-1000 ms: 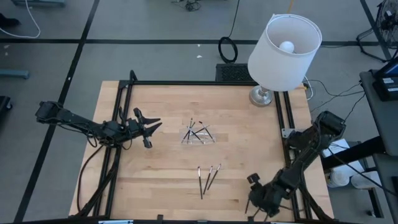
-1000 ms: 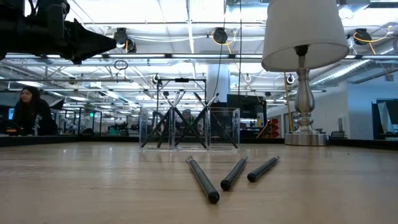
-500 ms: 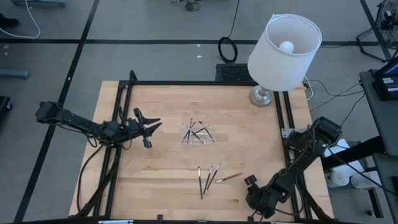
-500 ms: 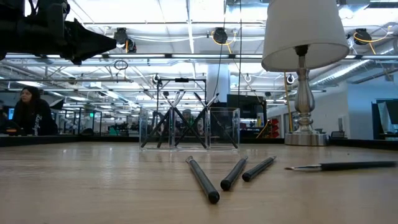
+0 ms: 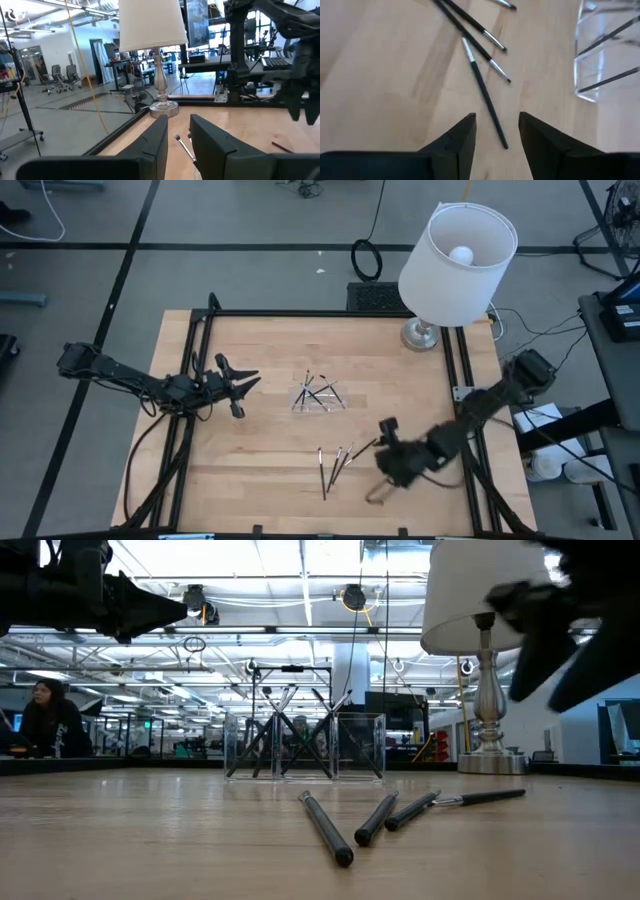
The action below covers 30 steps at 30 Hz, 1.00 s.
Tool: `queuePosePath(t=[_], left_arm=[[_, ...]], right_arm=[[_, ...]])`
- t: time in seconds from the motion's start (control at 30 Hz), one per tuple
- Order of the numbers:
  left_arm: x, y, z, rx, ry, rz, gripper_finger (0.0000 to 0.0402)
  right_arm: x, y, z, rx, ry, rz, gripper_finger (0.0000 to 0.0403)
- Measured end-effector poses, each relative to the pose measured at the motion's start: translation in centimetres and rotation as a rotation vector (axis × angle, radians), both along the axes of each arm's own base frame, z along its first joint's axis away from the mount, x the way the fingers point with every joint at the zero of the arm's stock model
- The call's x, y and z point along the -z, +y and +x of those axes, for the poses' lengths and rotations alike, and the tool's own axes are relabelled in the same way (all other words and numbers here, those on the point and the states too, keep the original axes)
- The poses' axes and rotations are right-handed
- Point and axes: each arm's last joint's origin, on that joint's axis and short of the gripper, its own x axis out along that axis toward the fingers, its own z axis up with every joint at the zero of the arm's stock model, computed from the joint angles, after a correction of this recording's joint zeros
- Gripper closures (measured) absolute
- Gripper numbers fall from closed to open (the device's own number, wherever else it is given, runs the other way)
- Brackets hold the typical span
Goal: Pick & Place Makeup Supplies
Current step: Put the makeup brush into the transparent organizer
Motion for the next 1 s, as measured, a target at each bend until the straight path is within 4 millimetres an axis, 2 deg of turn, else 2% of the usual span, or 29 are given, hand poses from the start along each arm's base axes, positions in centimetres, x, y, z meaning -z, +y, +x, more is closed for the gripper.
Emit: queuePosePath(t=[0.17, 0.3, 0.43, 0.63, 0.8, 1.0], left_arm=[[0.0, 0.0, 0.0, -0.002, 0.005, 0.013, 0.0311], [0.0, 0.0, 0.0, -0.002, 0.006, 0.016, 0.0311], [0.2, 0.0, 0.0, -0.002, 0.028, 0.021, 0.0311], [0.7, 0.0, 0.1, 0.000, 0.069, 0.016, 0.0311], [0.6, 0.0, 0.1, 0.003, 0.060, -0.006, 0.0311], [0.6, 0.0, 0.1, 0.003, 0.058, -0.005, 0.0311]], right_arm=[[0.4, -4.3, 2.8, -0.011, 0.111, 0.079, 0.0264], [0.4, -5.9, 3.7, -0.074, 0.151, 0.146, 0.0264], [0.6, -6.0, 3.9, -0.110, 0.167, 0.191, 0.0264], [1.4, -4.4, 4.5, -0.136, 0.144, 0.215, 0.0264], [3.6, -3.5, 4.7, -0.133, 0.237, 0.214, 0.0264], [5.3, -3.9, 5.2, -0.095, 0.297, 0.169, 0.0264]])
